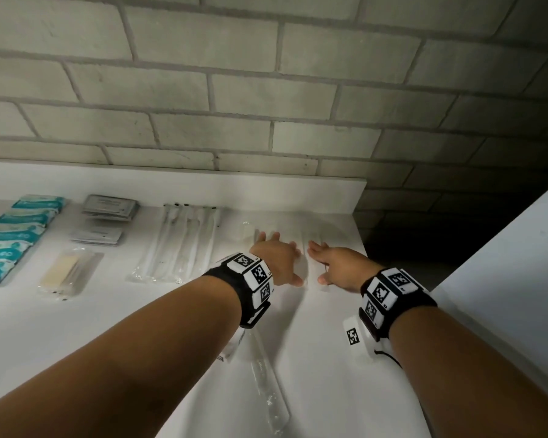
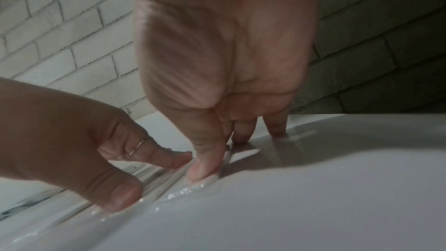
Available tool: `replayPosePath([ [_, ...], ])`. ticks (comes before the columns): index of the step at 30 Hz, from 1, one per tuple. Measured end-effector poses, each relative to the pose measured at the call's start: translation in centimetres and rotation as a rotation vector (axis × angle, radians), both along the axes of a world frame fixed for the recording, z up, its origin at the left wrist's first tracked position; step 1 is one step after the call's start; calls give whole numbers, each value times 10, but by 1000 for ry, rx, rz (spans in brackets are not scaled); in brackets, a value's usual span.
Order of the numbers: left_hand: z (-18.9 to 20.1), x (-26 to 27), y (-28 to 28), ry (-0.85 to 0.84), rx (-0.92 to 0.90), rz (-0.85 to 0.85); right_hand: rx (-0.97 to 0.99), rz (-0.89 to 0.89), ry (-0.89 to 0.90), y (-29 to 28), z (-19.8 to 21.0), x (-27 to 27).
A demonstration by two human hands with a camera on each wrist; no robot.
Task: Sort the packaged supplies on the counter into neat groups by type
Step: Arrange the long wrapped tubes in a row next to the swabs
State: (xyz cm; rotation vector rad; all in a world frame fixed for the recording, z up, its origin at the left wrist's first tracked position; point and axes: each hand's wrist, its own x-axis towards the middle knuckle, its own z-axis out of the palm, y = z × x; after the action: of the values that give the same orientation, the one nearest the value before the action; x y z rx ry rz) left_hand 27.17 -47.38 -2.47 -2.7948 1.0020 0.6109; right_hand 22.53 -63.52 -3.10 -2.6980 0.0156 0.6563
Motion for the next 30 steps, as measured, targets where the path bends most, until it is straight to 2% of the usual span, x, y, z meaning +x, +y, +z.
replayPosePath([
  [2,2,-1,1,31,-15,22,71,-25,-14,-2,-3,-3],
  [5,3,-3,5,62,-43,52,276,-236,-125,-4,-2,-17],
  [7,3,-4,6,54,-38,56,231,-313,-282,4,7,-32],
  [9,4,-4,4,21,-13,57,60,-224,-366,26,27,-53],
  [13,9,-3,2,1,7,37,-62,131,-100,105,50,-97],
  [16,10,-1,4,6,-14,31,-310,225,-3,138,31,-108],
  [21,8,-2,4,6,-21,44,-263,53,-21,103,20,-100],
  [24,8,-1,3,14,-28,60,-145,-112,112,74,17,-97],
  [26,8,0,3,22,-46,71,-157,-122,152,58,17,-94],
  [28,6,0,5,36,-68,80,-174,-149,148,37,24,-89],
  [30,3,0,5,42,-91,93,-83,-274,86,16,39,-79],
])
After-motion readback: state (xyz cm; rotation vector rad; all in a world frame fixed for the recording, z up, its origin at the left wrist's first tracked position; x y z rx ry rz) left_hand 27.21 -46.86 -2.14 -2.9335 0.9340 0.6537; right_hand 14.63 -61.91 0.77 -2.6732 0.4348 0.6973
